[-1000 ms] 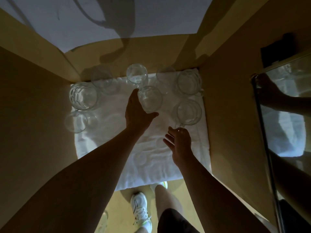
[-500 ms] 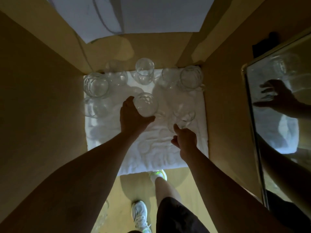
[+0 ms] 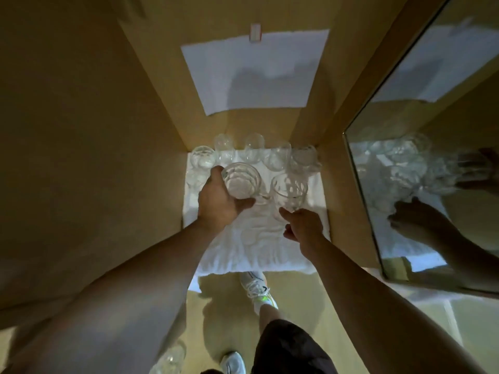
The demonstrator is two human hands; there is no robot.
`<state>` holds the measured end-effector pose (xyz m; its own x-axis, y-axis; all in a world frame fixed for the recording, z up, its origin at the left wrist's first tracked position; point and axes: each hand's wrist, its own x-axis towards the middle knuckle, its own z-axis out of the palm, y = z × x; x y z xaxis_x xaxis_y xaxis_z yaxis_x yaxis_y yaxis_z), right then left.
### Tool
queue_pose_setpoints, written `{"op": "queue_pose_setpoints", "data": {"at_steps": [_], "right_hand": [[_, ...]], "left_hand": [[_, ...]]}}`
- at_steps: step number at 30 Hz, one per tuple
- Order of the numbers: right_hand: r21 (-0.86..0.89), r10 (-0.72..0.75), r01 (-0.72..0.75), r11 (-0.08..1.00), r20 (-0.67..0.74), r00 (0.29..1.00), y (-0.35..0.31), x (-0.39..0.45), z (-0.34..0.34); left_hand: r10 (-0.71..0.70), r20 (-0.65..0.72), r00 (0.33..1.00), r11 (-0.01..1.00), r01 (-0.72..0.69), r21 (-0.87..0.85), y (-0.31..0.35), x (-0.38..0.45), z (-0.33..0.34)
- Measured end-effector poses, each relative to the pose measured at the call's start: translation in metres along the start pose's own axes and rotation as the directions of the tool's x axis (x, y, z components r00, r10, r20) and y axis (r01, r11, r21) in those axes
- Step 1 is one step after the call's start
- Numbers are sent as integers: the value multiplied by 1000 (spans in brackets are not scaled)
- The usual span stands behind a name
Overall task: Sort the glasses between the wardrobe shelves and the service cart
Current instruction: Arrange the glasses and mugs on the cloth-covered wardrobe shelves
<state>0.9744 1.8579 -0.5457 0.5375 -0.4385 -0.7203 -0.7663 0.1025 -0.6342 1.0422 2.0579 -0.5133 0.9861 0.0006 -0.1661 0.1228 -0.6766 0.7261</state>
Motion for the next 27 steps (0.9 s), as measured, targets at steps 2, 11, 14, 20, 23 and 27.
{"op": "queue_pose_setpoints", "data": {"at_steps": [2, 11, 14, 20, 23, 27], "right_hand": [[-8, -71, 71, 997, 2, 997, -13, -26, -6], [44, -336, 334, 942, 70, 939, -60, -172, -44], [75, -413, 407, 910, 95, 906, -65, -219, -60], [99, -474, 466, 879, 81, 877, -66, -300, -88], [130, -523, 510, 850, 92, 848, -68, -326, -100], [162, -556, 536, 829, 120, 823, -61, -355, -122]], "left_hand": [[19, -32, 999, 1000, -20, -12, 16, -20, -24], [149, -171, 974, 984, -164, -74, 93, -121, -143], [211, -198, 957, 970, -229, -76, 113, -150, -175], [280, -199, 939, 943, -308, -126, 149, -210, -225], [323, -195, 926, 933, -346, -95, 165, -233, -243], [346, -242, 907, 922, -376, -89, 183, -261, -257]]}}
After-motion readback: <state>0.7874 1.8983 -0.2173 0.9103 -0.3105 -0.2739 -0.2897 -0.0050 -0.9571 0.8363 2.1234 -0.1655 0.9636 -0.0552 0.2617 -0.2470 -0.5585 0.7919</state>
